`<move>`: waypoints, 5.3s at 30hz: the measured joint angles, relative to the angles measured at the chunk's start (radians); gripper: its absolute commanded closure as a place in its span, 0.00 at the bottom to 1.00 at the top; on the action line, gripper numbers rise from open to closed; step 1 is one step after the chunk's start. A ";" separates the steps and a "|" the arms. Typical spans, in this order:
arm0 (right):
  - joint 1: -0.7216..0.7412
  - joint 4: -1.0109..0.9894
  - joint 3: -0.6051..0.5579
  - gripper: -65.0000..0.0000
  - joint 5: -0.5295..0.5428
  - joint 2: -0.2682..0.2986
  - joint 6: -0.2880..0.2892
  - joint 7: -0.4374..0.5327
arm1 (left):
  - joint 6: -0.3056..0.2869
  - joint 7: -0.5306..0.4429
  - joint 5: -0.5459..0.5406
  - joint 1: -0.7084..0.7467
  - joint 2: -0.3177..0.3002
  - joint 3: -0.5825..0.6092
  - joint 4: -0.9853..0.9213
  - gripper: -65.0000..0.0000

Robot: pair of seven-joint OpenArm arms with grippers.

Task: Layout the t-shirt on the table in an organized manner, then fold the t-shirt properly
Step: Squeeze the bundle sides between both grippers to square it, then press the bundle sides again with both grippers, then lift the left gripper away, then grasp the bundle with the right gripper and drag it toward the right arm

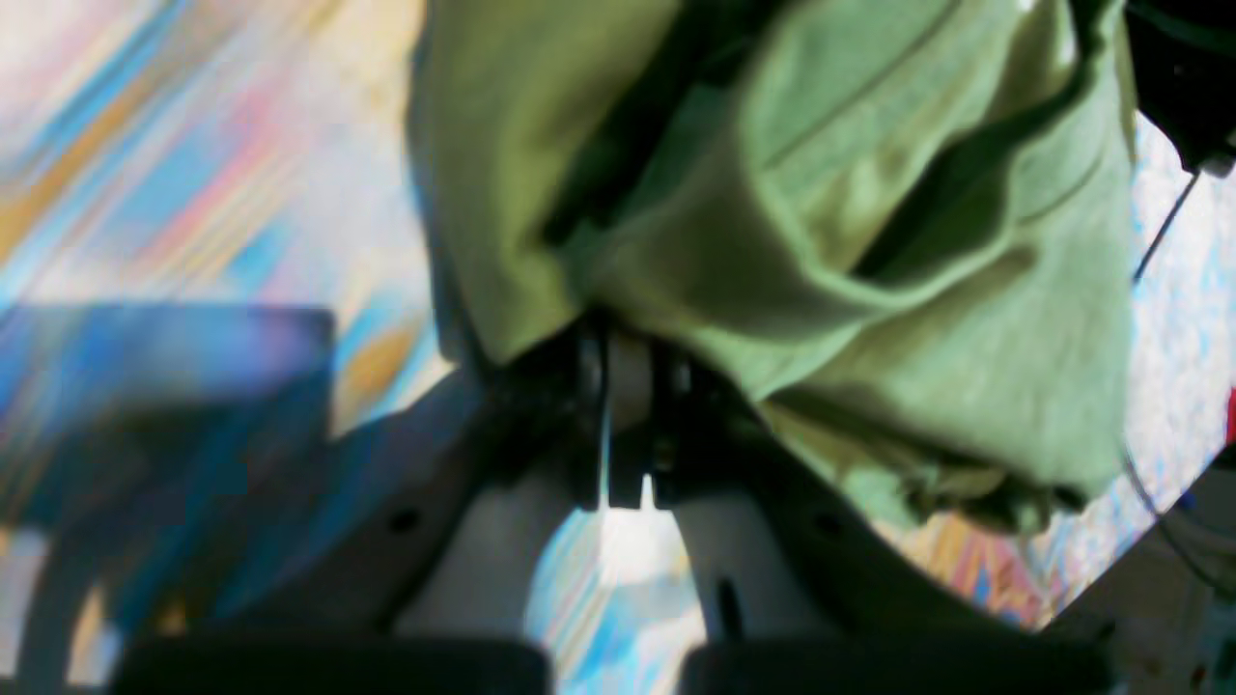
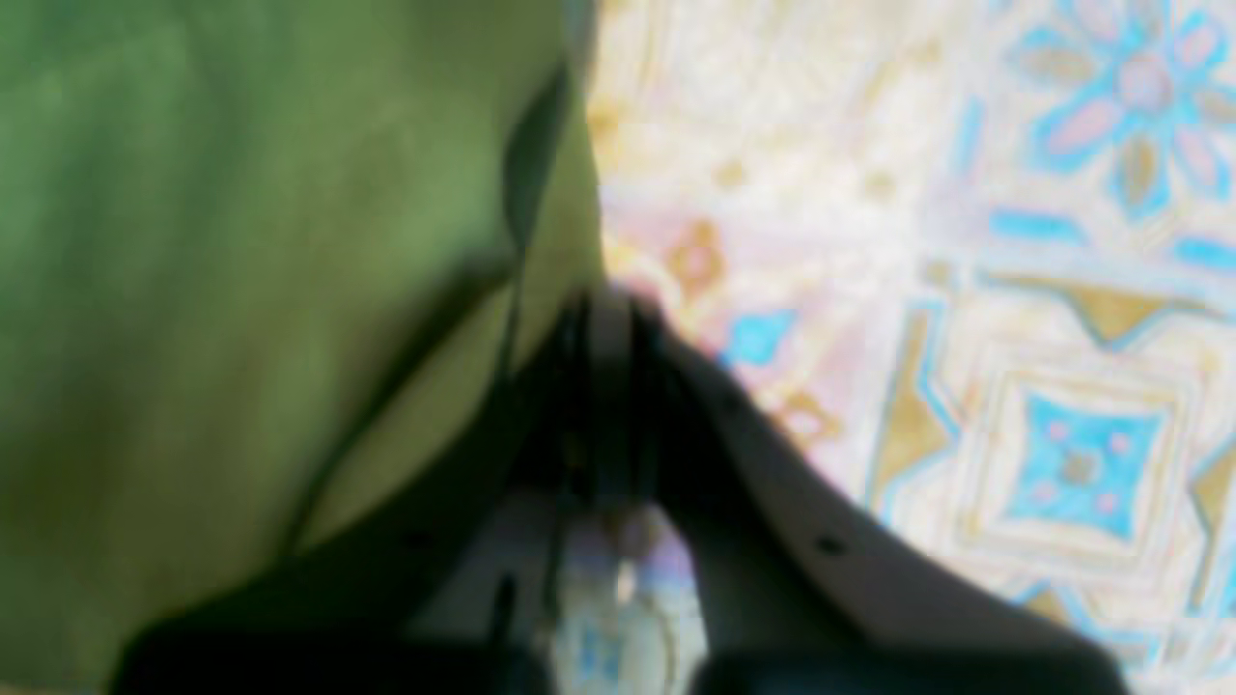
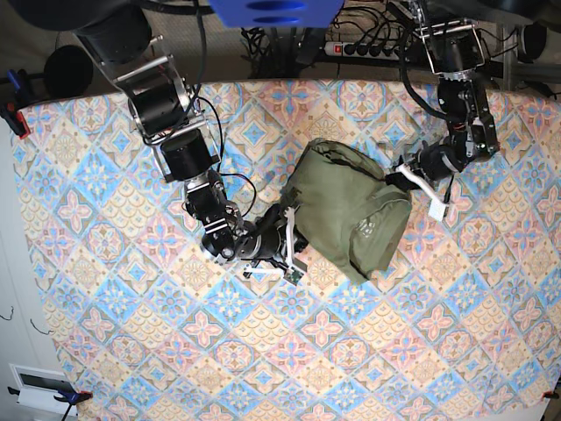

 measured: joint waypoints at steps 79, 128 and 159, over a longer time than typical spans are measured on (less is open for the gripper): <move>-0.557 0.781 0.180 1.00 0.023 0.100 0.017 -0.295 | 0.005 -0.306 0.080 -0.219 0.032 0.214 -0.235 1.00; -0.305 0.143 0.126 1.00 0.073 -0.119 0.056 0.042 | 0.012 -0.050 -0.344 0.254 -0.046 -0.319 0.388 1.00; -0.250 0.160 0.337 1.00 0.129 0.272 0.077 0.100 | 0.012 -0.049 -0.343 0.243 -0.014 -0.315 0.387 1.00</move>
